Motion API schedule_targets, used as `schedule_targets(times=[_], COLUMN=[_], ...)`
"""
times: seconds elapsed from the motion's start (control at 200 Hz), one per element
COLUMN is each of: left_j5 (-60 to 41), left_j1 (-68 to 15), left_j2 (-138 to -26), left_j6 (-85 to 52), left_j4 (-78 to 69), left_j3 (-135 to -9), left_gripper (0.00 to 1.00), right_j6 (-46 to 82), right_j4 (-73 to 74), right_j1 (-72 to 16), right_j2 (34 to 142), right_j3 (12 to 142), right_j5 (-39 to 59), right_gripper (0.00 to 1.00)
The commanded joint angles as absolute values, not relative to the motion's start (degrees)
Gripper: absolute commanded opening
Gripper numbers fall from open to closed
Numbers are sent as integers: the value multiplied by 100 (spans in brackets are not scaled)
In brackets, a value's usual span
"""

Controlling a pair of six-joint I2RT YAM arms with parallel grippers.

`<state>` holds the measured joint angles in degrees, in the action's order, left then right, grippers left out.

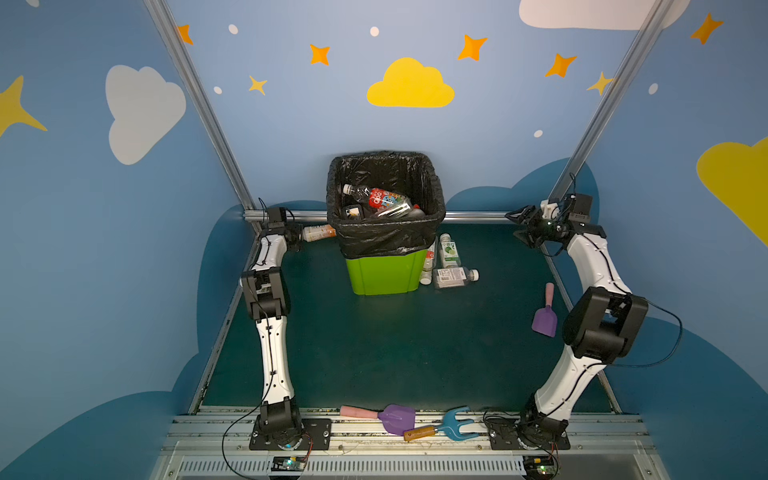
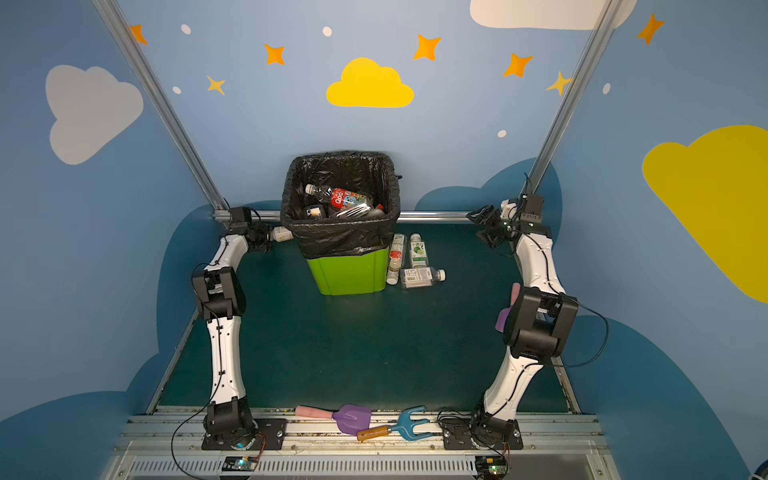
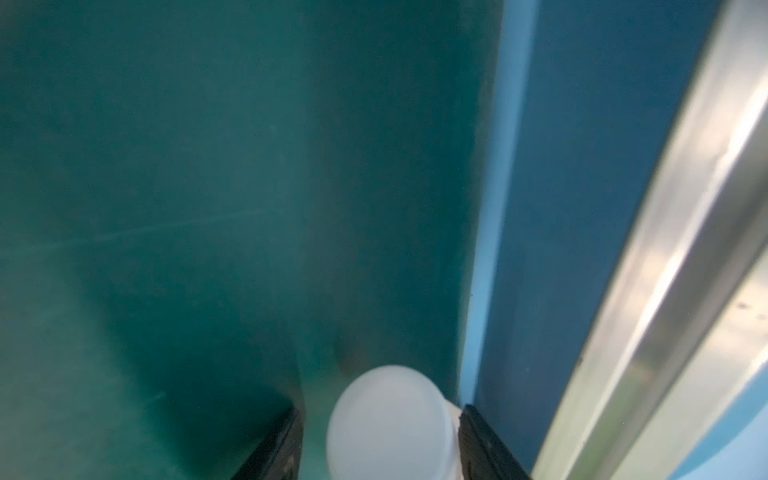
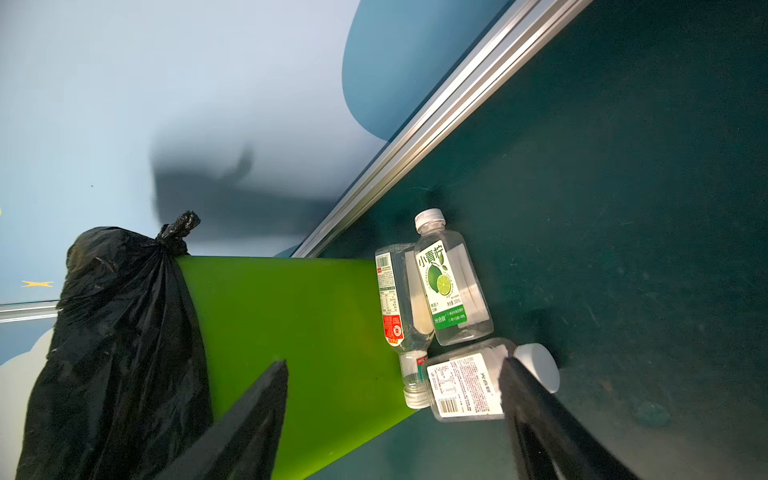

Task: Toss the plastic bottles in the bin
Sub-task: 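Close the left gripper on the orange-label bottle and lift it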

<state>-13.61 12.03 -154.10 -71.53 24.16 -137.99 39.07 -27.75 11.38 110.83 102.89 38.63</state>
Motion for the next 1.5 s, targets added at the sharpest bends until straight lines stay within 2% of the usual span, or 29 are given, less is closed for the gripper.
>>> schedule_targets(times=[0.0, 0.14, 0.29, 0.566, 0.966, 1.497], left_j5=[-1252, -1253, -1257, -1073, -1044, -1056], left_j1=[1165, 1162, 1151, 1162, 1205, 1404], left_j2=[-15653, -15770, -15890, -15783, -14832, -12167], left_j6=[-7239, -7283, -7243, -7049, -6381, -5589], left_j4=[2498, 2538, 2653, 2732, 2699, 1679], left_j3=[-13913, -14014, -14168, -14170, -13335, -10128], left_gripper=[61, 60, 42, 28, 26, 25], right_j6=[3919, 3907, 3909, 3943, 3921, 3683], right_j4=[-2873, -2907, -2959, -3013, -2990, -3047], right_j1=[1202, 1238, 1281, 1297, 1255, 1250], right_j2=[11220, 11306, 11404, 11540, 11263, 10223], right_j3=[10458, 10467, 10533, 10723, 10469, 9527], right_j5=[3966, 3980, 3996, 4046, 4118, 4219], right_gripper=[79, 79, 79, 79, 79, 79])
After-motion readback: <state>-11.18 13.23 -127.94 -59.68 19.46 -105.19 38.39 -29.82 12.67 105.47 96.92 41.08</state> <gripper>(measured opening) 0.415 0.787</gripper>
